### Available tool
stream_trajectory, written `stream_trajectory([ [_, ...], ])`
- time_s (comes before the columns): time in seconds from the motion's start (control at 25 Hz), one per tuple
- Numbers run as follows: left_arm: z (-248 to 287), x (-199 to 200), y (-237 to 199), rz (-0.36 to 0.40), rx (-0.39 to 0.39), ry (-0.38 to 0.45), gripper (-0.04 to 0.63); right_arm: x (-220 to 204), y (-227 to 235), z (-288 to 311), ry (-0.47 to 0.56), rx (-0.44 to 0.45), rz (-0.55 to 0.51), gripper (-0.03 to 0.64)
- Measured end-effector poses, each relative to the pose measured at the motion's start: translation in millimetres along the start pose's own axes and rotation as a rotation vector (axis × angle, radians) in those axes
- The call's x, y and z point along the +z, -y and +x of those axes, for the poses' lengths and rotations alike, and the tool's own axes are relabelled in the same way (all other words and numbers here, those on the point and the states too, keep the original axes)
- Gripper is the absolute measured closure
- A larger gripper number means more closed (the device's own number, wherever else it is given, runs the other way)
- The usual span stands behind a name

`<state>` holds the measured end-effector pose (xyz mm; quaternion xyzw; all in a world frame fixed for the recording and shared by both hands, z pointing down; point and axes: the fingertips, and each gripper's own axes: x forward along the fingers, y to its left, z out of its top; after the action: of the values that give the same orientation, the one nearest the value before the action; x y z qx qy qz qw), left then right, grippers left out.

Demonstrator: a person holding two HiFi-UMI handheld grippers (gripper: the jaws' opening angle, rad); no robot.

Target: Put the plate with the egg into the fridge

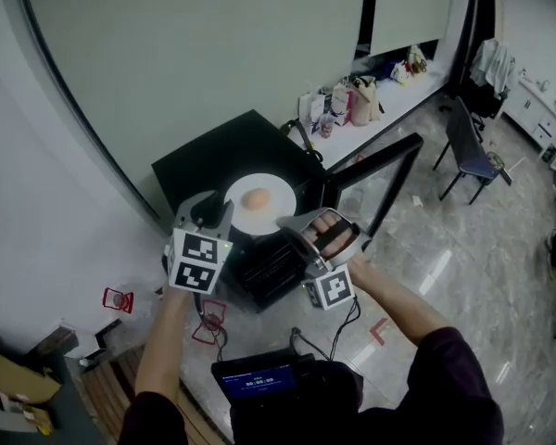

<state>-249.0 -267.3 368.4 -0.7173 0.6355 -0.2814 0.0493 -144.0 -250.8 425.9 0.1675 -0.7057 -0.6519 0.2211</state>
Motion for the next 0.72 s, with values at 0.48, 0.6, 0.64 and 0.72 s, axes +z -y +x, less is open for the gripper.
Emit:
stream_trajectory([
  [0.48, -123, -31, 73, -0.209, 0.069, 0.131, 0.548, 58, -14, -75, -0.026, -0.026, 0.005, 0.600],
  [0.6, -136, -41, 94, -0.231, 0.077, 0.134, 0.584, 63, -34, -89, -0.033, 0.007, 0.015, 0.598],
  [0.64, -139, -45, 101, -0.243, 0.074, 0.131, 0.586, 64, -39, -94, -0.033, 0.016, 0.014, 0.598],
  [0.72, -142, -50, 112, -0.278, 0.072, 0.143, 0.586, 64, -47, -101, -0.029, 0.025, 0.016, 0.598],
])
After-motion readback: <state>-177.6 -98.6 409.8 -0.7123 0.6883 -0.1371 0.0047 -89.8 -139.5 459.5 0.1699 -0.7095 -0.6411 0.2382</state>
